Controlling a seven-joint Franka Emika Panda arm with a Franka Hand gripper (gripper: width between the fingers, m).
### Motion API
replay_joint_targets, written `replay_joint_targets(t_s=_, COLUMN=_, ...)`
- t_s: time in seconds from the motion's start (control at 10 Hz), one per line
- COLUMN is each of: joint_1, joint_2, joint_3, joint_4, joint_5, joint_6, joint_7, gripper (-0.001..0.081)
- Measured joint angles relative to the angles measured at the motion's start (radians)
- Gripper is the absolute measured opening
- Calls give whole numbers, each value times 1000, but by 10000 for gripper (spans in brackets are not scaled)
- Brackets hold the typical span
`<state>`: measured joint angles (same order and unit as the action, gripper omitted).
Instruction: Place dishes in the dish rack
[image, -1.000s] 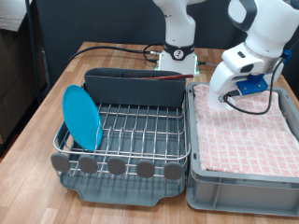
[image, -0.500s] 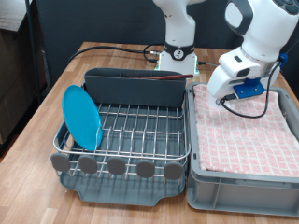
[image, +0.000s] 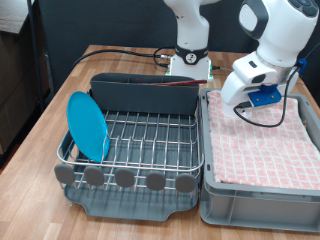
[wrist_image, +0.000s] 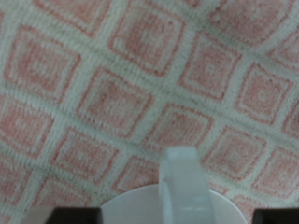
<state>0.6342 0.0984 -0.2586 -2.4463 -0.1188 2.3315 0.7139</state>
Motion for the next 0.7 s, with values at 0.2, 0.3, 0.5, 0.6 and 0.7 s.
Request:
replay_joint_targets(t_s=0.2, joint_1=0, joint_2=0, joint_3=0, joint_4=-1, joint_5=1, joint_6=0, joint_7=0, gripper=227)
replay_joint_targets(t_s=0.3, joint_1=0, joint_2=0, joint_3=0, joint_4=-1, joint_5=2, joint_6=0, joint_7=1, gripper=68)
replay_joint_targets(t_s=0.5, joint_1=0, joint_2=-5, joint_3=0, joint_4=7, joint_5=2, joint_6=-9, joint_7=10, gripper=70)
replay_joint_targets(t_s=0.6, joint_1=0, joint_2=-13, joint_3=0, joint_4=16, joint_5=3, joint_6=-27, joint_7=17, gripper=70)
replay_joint_targets(t_s=0.7, joint_1=0, joint_2=-25, joint_3=0, joint_4=30, joint_5=4, joint_6=-55, joint_7=24, gripper=70)
